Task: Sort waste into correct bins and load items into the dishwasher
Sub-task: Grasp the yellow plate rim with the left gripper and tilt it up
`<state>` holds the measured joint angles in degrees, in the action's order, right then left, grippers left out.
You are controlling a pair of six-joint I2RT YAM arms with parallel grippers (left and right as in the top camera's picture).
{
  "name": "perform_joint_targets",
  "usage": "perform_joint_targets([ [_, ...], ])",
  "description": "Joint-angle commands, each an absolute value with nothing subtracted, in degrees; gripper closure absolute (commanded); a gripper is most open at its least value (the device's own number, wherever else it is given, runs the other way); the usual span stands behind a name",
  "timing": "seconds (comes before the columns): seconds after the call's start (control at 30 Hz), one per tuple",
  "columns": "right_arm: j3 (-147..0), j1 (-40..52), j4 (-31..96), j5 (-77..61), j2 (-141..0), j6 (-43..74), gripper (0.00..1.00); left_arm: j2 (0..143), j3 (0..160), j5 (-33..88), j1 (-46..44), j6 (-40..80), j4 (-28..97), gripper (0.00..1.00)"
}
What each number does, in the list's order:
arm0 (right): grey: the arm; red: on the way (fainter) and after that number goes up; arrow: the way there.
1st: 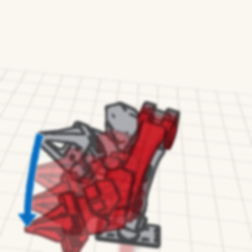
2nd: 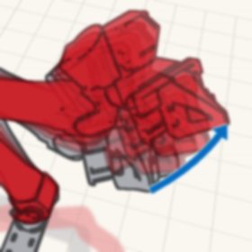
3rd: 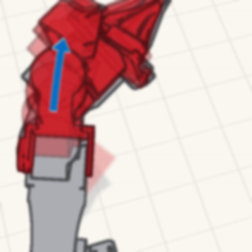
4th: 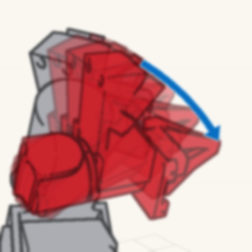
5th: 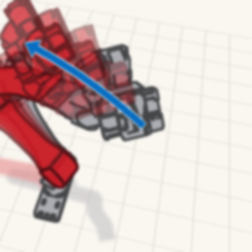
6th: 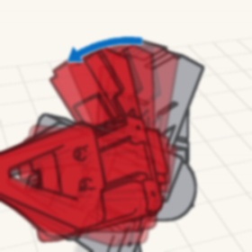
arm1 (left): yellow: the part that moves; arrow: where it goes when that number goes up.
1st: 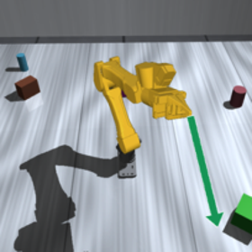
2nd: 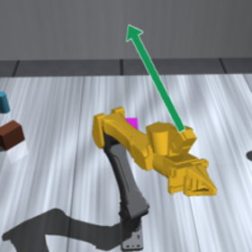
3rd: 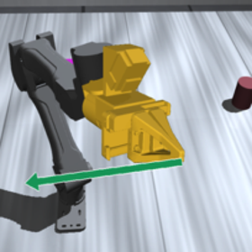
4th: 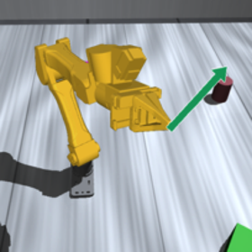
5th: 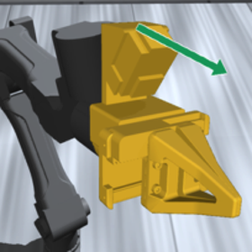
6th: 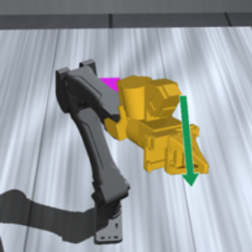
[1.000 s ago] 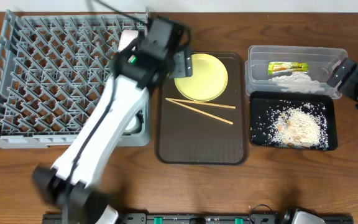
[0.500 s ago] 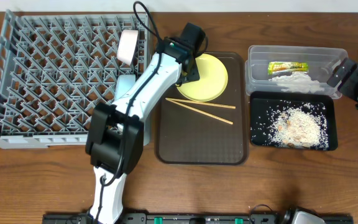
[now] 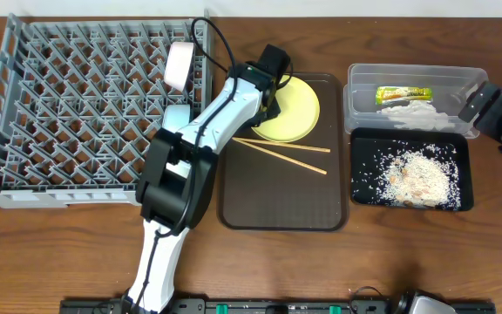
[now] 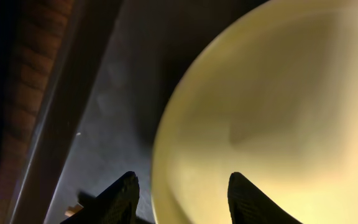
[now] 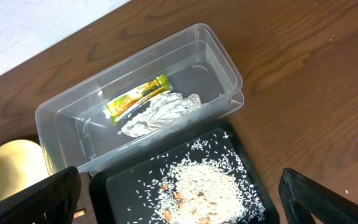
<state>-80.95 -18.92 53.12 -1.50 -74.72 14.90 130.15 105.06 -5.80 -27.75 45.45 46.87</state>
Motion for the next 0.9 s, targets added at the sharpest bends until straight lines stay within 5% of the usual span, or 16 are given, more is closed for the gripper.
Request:
perform_joint_targets([
  [0.0,-81.6,-19.1,53.2,-1.3,-74.3,15.4,0.01,132.0,106.0,-8.2,-27.2,47.6,47.0,0.52],
  [0.3,-81.6,-19.1,53.2,-1.3,-74.3,15.4,0.01,133.7,105.5,-7.9,-27.2,48.4,45.5,0.61],
  [0.5,-81.6,-19.1,53.2,-1.3,-74.3,15.4,0.01,133.7,105.5,-8.0,-27.3,48.3,45.5,0.81],
  [0.53,-81.6,-19.1,53.2,-1.3,-74.3,15.4,0.01,133.7,105.5,-8.0,-27.3,48.1,45.6,0.92],
  [0.87,-81.6,-19.1,53.2,-1.3,-74.3,15.4,0.01,131.2,105.6,-8.2,-27.3,40.1,44.3,0.93],
])
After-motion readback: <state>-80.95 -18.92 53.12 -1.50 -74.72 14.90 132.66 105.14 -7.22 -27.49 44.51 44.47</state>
